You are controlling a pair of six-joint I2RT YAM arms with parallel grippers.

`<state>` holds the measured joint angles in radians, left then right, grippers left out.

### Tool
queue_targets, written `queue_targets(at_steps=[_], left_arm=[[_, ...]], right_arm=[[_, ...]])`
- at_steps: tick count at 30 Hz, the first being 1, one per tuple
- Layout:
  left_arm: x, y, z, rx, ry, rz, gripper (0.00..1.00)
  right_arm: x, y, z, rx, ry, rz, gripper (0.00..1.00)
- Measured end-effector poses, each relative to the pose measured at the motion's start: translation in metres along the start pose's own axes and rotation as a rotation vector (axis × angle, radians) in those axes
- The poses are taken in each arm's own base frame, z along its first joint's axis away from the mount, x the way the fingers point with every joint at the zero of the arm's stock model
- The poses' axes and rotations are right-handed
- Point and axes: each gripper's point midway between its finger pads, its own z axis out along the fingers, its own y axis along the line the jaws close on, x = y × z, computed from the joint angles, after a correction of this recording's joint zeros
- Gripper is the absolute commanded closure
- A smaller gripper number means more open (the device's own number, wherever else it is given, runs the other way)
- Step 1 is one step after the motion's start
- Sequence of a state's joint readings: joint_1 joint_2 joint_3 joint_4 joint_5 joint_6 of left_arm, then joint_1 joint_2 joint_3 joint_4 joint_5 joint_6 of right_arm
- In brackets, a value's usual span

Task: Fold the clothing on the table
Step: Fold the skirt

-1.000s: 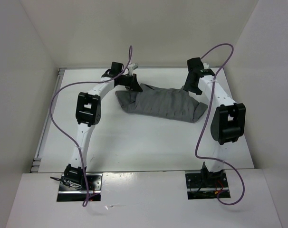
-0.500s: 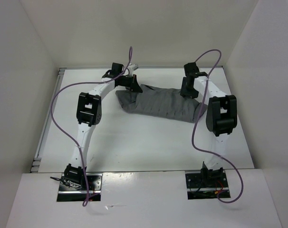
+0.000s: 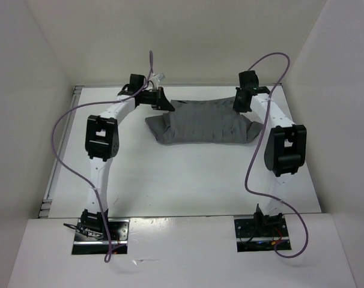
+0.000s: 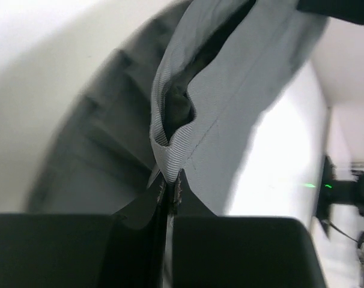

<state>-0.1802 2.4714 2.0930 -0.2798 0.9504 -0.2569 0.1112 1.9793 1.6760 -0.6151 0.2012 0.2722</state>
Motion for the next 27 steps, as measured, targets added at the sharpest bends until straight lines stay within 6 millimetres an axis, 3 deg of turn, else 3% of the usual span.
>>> queue_targets(at_steps=[3, 9, 11, 14, 17, 20, 23, 27], left_arm=[[-0.023, -0.033, -0.038, 0.034, -0.062, -0.014, 1.00], [-0.086, -0.120, -0.124, 0.124, -0.203, 0.094, 1.00], [-0.102, -0.148, -0.146, 0.145, -0.232, 0.165, 1.00], [-0.109, -0.188, -0.172, 0.156, -0.254, 0.250, 1.00], [-0.079, -0.217, -0.190, 0.155, -0.253, 0.264, 1.00], [-0.036, -0.229, -0.199, 0.166, -0.227, 0.212, 1.00], [0.002, -0.217, -0.193, 0.162, -0.187, 0.118, 1.00], [0.045, -0.171, -0.169, 0.135, -0.113, -0.052, 1.00]], right_arm=[[-0.020, 0.012, -0.037, -0.119, -0.048, 0.039, 1.00], [-0.069, 0.046, -0.158, -0.484, -0.200, 0.048, 1.00], [-0.082, 0.053, -0.188, -0.579, -0.242, 0.037, 1.00], [-0.082, 0.057, -0.219, -0.684, -0.259, 0.026, 1.00], [-0.047, 0.057, -0.231, -0.749, -0.196, 0.047, 1.00], [0.016, 0.055, -0.227, -0.792, -0.045, 0.098, 1.00], [0.069, 0.051, -0.213, -0.791, 0.103, 0.158, 1.00], [0.115, 0.045, -0.190, -0.741, 0.248, 0.236, 1.00]])
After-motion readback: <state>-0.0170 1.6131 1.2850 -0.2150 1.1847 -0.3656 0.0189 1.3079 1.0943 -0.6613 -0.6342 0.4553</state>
